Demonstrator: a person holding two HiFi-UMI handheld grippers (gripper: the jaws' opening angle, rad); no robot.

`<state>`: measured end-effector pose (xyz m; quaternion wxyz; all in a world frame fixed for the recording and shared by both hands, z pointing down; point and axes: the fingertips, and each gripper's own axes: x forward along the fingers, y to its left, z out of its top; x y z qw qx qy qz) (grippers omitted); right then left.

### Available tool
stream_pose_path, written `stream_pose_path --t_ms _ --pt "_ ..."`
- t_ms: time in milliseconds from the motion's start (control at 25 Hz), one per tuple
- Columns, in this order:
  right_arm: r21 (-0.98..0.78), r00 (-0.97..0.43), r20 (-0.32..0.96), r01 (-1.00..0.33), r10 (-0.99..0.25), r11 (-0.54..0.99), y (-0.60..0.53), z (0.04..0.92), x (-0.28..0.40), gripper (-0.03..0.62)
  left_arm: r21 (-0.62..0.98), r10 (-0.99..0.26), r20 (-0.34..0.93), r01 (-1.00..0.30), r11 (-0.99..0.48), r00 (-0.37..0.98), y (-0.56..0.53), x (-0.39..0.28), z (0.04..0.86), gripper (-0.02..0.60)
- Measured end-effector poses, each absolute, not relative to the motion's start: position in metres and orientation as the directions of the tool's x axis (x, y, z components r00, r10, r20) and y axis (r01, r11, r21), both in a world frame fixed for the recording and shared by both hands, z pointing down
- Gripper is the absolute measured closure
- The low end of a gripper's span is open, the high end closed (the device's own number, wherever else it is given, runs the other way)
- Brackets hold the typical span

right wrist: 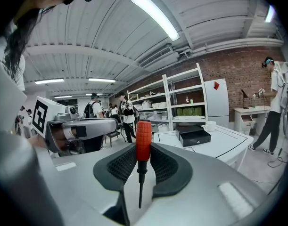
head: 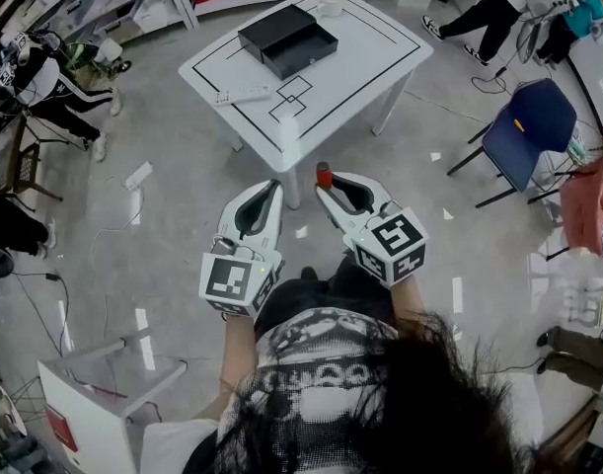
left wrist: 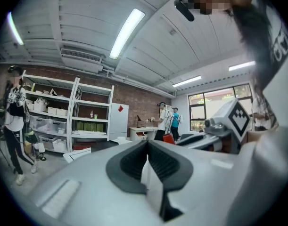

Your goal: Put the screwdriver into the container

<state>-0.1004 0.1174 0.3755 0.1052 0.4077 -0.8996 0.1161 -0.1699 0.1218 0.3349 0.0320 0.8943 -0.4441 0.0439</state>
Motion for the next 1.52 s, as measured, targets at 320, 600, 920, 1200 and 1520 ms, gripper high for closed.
stream_pose_path --t_ms 320,600,920,1200,1520 --pt "-0.134 -0.626 0.294 -0.775 -0.722 0.618 0.092 0.380 -0.079 0.500 0.023 -0.769 0.122 -0.776 -0.630 0.628 0.094 -0.147 0.339 0.581" --pt "-0.137 -0.653 0.285 -0.752 -0.702 0.644 0.037 0.385 -0.039 0.500 0.012 -0.784 0.129 -0.792 -0.611 0.607 0.041 -0.105 0.345 0.581" --pt "-0.130 -0.700 0.273 -0.706 -0.660 0.696 -0.046 0.376 0.026 0.500 0.007 -0.820 0.132 -0.828 -0.561 0.557 -0.037 -0.038 0.340 0.581" --pt "-0.145 -0.741 0.265 -0.663 -0.617 0.734 -0.091 0.375 0.073 0.500 -0.003 -0.846 0.148 -0.855 -0.518 0.512 -0.084 0.012 0.338 0.581" --pt "-0.160 -0.780 0.259 -0.616 -0.570 0.771 -0.118 0.383 0.111 0.500 0.010 -0.864 0.164 -0.877 -0.481 0.476 -0.107 0.056 0.347 0.581"
